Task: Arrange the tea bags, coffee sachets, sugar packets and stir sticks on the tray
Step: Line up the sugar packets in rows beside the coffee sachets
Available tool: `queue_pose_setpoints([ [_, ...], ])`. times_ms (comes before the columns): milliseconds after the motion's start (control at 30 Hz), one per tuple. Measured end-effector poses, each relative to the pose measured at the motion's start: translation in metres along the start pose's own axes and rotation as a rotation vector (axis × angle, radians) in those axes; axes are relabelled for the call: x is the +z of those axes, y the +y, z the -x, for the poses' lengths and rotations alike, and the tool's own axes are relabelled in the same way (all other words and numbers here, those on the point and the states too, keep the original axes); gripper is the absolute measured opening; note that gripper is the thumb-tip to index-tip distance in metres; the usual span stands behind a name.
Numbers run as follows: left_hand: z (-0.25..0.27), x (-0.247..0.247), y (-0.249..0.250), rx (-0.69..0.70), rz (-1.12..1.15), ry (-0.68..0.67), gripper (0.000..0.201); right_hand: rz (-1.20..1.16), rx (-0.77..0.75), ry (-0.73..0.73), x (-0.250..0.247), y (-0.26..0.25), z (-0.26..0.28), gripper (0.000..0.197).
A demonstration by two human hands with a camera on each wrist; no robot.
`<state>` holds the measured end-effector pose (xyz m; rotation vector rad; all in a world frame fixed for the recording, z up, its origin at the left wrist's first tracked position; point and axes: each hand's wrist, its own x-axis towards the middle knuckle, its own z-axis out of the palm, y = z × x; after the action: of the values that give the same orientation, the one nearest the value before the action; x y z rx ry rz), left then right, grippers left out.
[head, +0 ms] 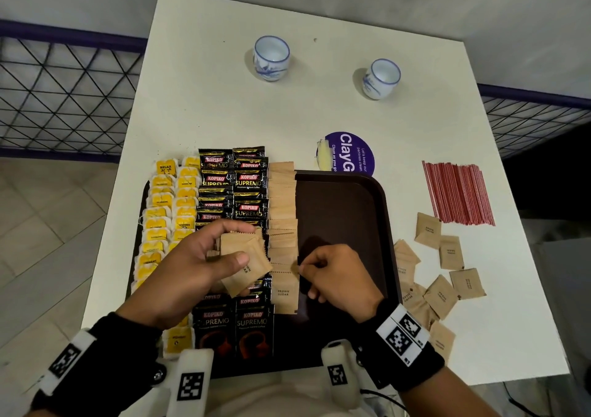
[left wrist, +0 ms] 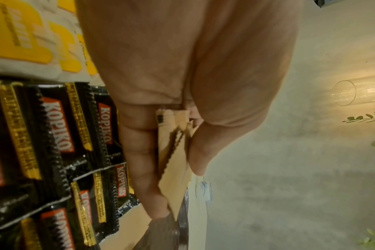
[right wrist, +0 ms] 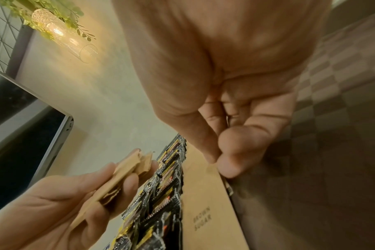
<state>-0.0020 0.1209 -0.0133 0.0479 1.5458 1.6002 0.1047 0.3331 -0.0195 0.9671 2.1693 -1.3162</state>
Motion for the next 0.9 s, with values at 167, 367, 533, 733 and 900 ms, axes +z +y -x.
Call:
queue_pose_setpoints([
  [167,0.000,-0.002,-0.001,0.013,0.001,-0.006,0.039,-0.002,-0.008,0.011,0.000,-0.003,-0.001,0.015],
  [367,0.000,-0.003,-0.002,0.020,-0.010,-0.010,0.039,-0.007,-0.010,0.019,0.000,-0.003,-0.004,0.015],
  [533,0.000,-0.003,-0.002,0.026,-0.015,-0.013,0.038,0.007,-0.024,0.045,0.002,-0.002,-0.007,0.015],
  [733,-0.001,0.002,0.002,0.015,0.028,-0.012,0.035,-0.022,-0.067,0.124,0.002,-0.006,-0.007,0.018],
  [900,-0.005,0.014,0.008,0.047,0.058,0.033,0.027,-0.236,-0.233,0.094,-0.002,-0.021,0.004,0.017],
])
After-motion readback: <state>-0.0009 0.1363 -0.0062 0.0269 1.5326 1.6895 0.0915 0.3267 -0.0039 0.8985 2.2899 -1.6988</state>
